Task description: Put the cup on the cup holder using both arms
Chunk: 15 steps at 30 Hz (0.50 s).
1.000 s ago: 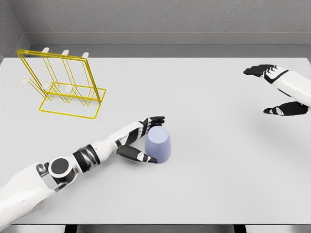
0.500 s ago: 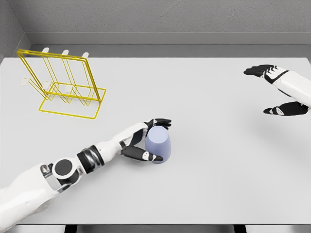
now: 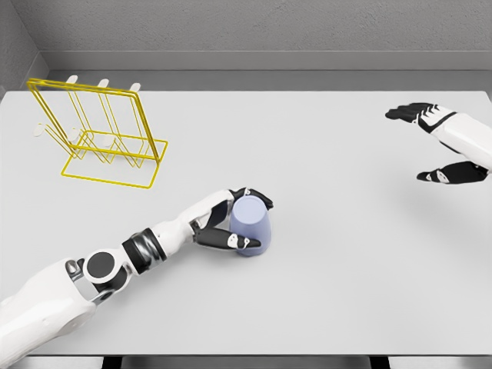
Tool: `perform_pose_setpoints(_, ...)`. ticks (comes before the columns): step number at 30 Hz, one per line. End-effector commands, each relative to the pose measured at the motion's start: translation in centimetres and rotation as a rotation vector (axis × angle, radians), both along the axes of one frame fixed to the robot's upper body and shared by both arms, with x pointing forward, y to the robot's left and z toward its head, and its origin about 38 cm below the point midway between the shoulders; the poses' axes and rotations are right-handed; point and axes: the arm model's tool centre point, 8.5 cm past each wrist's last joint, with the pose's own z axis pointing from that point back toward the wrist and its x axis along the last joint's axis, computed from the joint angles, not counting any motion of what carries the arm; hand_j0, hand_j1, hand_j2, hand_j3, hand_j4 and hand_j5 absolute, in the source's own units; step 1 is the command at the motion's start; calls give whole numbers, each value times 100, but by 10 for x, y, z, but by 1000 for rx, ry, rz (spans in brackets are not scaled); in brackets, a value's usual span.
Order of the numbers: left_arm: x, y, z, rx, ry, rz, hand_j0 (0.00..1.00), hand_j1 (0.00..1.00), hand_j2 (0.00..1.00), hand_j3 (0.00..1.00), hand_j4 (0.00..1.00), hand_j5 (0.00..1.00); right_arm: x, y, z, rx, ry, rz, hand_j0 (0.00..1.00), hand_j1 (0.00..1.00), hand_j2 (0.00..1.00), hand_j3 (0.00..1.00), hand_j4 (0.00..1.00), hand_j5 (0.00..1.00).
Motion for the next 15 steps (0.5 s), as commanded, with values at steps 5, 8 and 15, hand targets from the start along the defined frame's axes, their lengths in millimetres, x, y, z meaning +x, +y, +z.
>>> perform_pose_setpoints(5, 1, 0, 5, -28, -20, -1, 52, 52, 52, 52, 52, 52, 0, -1, 0, 7, 2, -2, 100, 100, 100, 100, 100, 100)
perform_pose_setpoints(8, 0, 1, 9, -40, -35, -3, 52, 52, 52, 52, 52, 52, 0, 0, 1, 7, 1, -1, 100, 100, 100, 100, 100, 100)
perform_pose_setpoints(15, 1, 10, 28, -52, -66, -6, 52, 52, 52, 52, 52, 52, 0, 1, 1, 8, -1, 2, 100, 100, 100, 100, 100, 100)
